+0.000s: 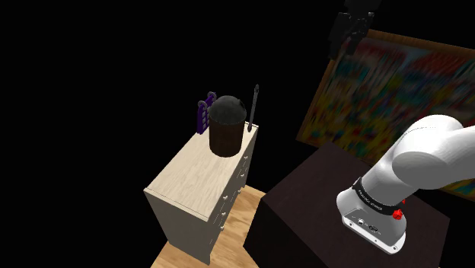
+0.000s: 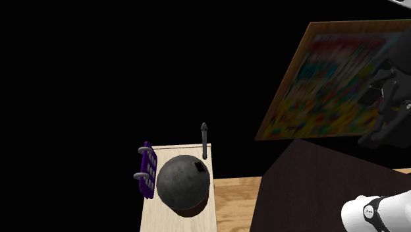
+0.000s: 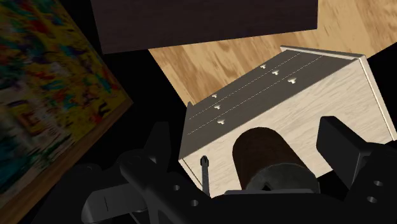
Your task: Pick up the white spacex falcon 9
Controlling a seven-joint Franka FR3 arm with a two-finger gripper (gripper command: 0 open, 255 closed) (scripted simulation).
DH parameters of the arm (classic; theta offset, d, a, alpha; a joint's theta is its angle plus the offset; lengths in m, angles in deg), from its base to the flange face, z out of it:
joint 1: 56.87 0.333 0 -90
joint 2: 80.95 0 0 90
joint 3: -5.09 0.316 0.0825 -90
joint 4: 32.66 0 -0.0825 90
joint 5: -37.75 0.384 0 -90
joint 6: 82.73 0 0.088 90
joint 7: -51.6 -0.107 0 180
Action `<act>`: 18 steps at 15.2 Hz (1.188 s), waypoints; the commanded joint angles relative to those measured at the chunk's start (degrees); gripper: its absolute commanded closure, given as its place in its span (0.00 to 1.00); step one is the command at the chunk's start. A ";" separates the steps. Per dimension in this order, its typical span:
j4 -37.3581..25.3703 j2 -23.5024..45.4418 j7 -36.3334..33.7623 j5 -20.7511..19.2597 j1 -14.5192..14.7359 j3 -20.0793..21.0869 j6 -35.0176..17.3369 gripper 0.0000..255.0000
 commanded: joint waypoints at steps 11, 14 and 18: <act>-2.35 18.46 -4.90 0.92 -1.36 0.62 -14.96 0.00; -4.53 24.60 -6.25 1.10 -1.70 0.59 -18.58 0.00; -8.45 33.02 -7.94 1.34 -2.15 0.42 -22.61 0.00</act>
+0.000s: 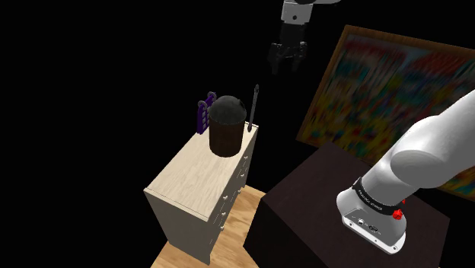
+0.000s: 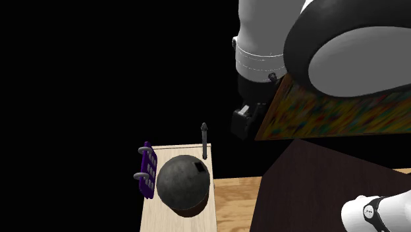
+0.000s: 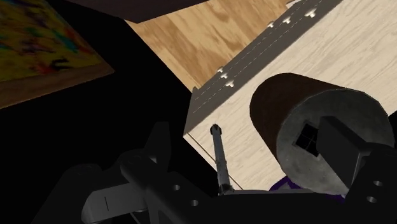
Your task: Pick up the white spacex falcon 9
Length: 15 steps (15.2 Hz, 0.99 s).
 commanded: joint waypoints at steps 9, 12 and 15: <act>-14.22 21.69 -3.90 0.93 -1.01 -0.87 -6.35 0.00; -19.94 28.39 -4.87 1.36 -1.39 -1.24 -6.99 0.00; -19.93 29.80 -4.93 1.43 -1.55 -1.16 -8.36 0.00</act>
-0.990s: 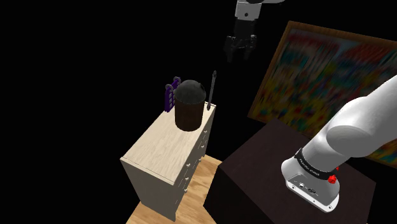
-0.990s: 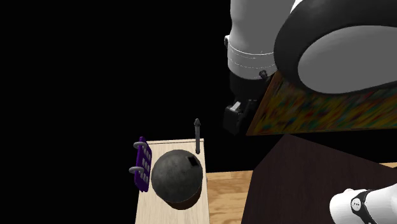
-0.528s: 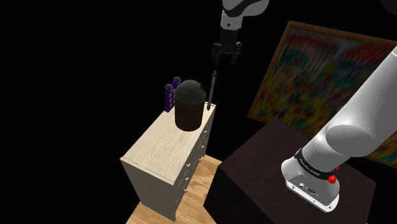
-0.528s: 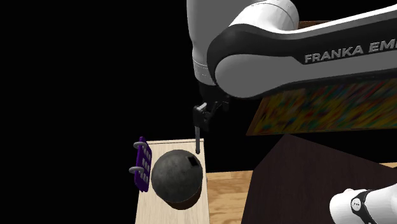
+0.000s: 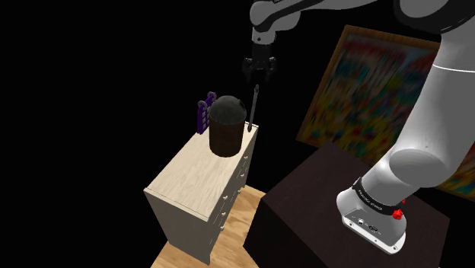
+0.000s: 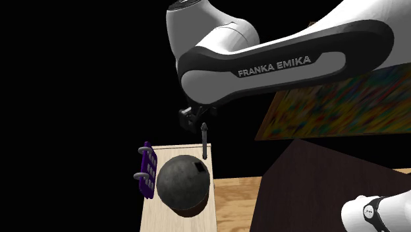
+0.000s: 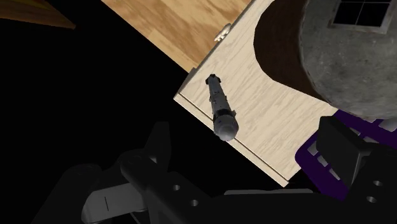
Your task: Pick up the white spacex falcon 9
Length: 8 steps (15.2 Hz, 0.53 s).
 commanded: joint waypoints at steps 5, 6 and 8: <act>1.93 2.99 0.58 0.12 -0.47 -0.15 -4.26 0.00; 1.93 2.99 0.56 0.10 -0.52 -0.10 -4.26 0.00; 2.37 2.84 0.43 0.11 -0.44 -0.01 -4.55 1.00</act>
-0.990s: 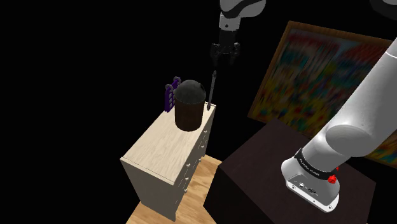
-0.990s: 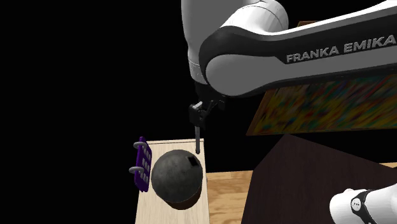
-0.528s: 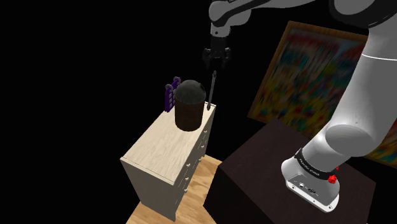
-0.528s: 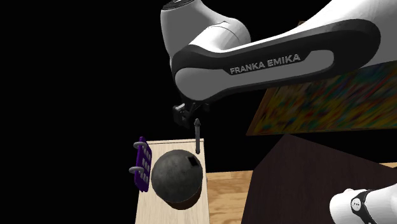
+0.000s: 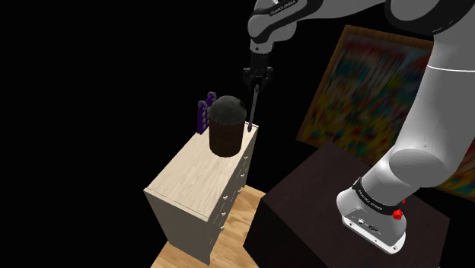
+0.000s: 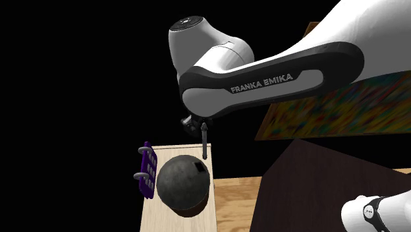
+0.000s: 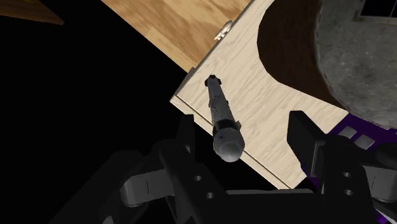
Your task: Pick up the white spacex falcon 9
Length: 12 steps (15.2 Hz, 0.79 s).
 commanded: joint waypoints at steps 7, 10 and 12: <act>0.14 0.78 0.92 0.02 -0.89 -0.63 -0.11 1.00; -0.37 0.25 0.04 -0.06 -0.52 -0.26 0.89 1.00; -0.99 -0.44 -0.05 -0.13 -0.55 -0.24 2.20 1.00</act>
